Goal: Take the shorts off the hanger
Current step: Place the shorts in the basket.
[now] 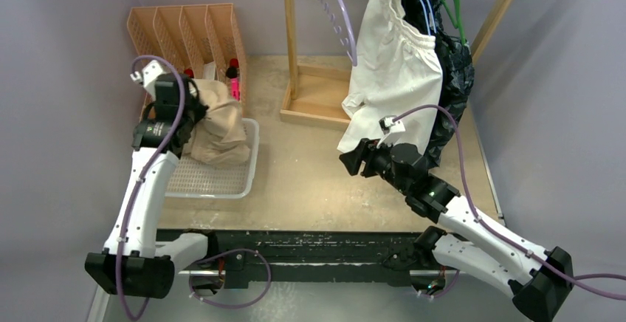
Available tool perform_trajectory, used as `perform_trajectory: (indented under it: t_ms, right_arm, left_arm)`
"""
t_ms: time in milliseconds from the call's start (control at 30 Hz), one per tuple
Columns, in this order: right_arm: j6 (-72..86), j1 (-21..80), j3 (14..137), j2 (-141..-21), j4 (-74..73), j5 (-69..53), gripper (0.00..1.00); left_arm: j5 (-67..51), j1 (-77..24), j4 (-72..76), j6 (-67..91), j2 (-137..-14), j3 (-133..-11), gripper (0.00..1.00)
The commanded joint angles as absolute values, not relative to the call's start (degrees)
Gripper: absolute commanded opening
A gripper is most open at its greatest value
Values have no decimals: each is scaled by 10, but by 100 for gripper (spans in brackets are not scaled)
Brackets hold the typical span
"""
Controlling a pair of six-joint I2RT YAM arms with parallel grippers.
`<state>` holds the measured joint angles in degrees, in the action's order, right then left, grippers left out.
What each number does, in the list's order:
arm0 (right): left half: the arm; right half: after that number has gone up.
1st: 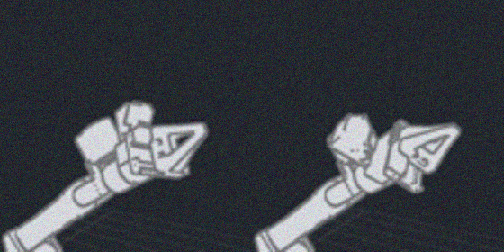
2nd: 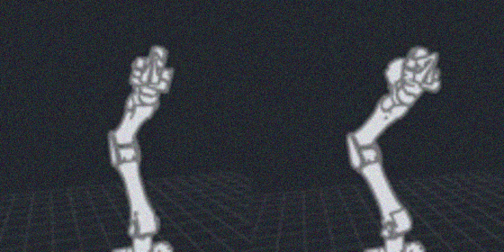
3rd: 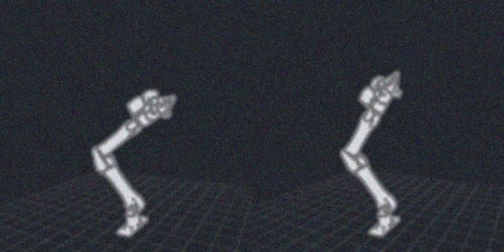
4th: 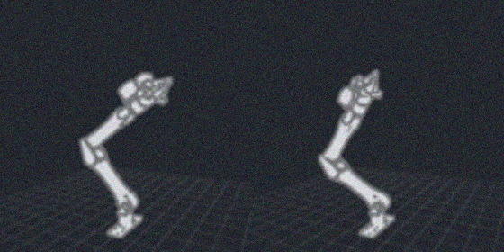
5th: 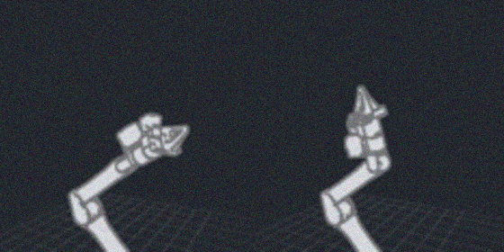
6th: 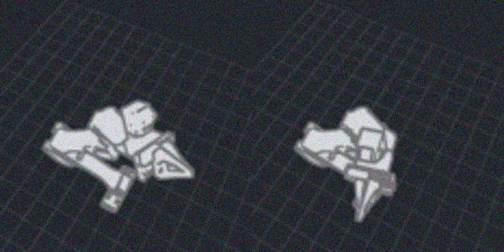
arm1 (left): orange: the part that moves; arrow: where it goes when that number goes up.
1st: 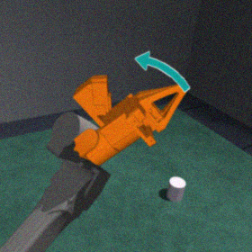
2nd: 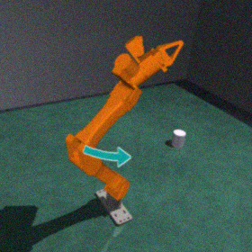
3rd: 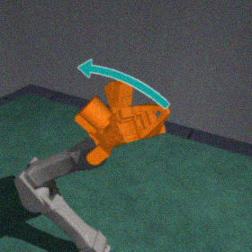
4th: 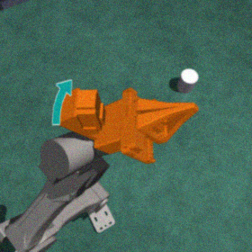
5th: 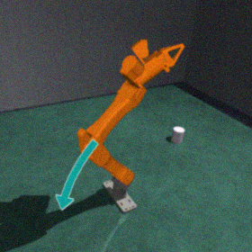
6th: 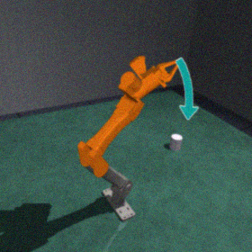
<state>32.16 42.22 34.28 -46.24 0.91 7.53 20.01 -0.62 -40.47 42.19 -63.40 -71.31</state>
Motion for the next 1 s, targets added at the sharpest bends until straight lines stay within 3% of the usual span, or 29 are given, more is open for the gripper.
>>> perform_trajectory:
  t_ms: [0, 500, 633, 967]
  right_arm:
    - [325, 421, 364, -469, 32, 62, 65]
    - [306, 421, 409, -544, 36, 25, 65]
    - [312, 421, 426, -571, 41, 19, 64]
    - [326, 421, 445, -594, 42, 20, 64]
  left_arm:
    - [290, -85, -447, 471, -632, -751, 0]
    - [436, -88, -484, 663, -501, -664, 0]
    - [473, -88, -502, 708, -497, -623, 0]
    - [427, -87, -418, 694, -589, -543, 0]
